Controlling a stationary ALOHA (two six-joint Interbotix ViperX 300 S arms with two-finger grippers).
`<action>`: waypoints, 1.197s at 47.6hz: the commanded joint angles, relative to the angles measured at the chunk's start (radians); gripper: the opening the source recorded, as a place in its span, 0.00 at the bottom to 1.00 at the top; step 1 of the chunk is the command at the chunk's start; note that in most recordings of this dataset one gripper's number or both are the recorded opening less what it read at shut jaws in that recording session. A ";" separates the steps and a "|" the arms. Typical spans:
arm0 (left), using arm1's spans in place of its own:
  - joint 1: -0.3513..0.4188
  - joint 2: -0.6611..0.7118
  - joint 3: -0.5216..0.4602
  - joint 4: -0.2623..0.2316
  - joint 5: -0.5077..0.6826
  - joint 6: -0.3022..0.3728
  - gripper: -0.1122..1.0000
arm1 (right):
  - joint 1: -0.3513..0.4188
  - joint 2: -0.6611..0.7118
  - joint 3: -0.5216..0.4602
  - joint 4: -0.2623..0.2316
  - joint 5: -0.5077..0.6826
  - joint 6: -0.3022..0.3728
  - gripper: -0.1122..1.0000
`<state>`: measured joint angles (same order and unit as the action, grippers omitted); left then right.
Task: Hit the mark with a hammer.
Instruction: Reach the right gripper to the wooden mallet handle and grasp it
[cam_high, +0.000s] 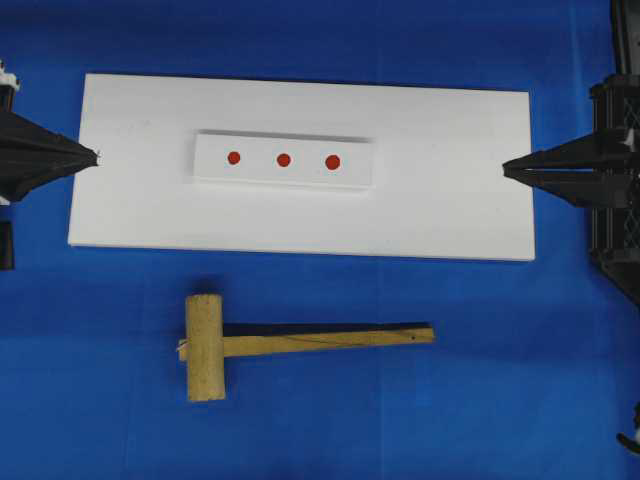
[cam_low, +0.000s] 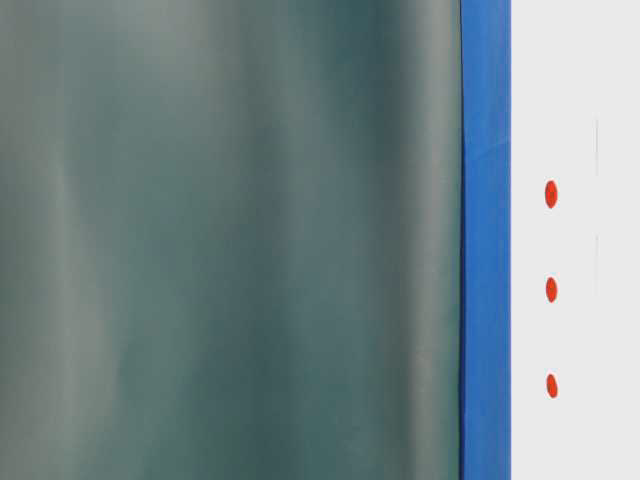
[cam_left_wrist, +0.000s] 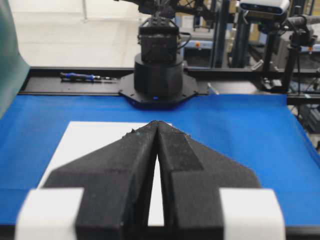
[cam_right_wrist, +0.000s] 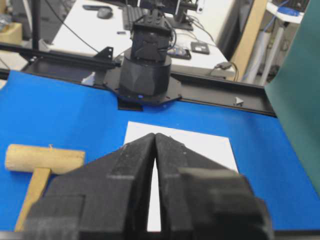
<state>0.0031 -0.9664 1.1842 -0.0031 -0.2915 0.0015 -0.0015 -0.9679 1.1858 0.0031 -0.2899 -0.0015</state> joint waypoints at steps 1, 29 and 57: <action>-0.006 0.003 -0.021 -0.003 0.015 -0.006 0.10 | 0.021 0.017 -0.035 0.000 -0.002 0.006 0.10; -0.006 0.003 -0.018 -0.005 0.041 -0.009 0.10 | 0.204 0.419 -0.244 0.015 0.075 0.129 0.15; -0.006 -0.002 -0.011 -0.005 0.041 -0.008 0.10 | 0.250 0.976 -0.408 0.127 -0.153 0.187 0.89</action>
<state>0.0000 -0.9695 1.1842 -0.0061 -0.2470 -0.0061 0.2408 -0.0383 0.8222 0.1074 -0.4004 0.1841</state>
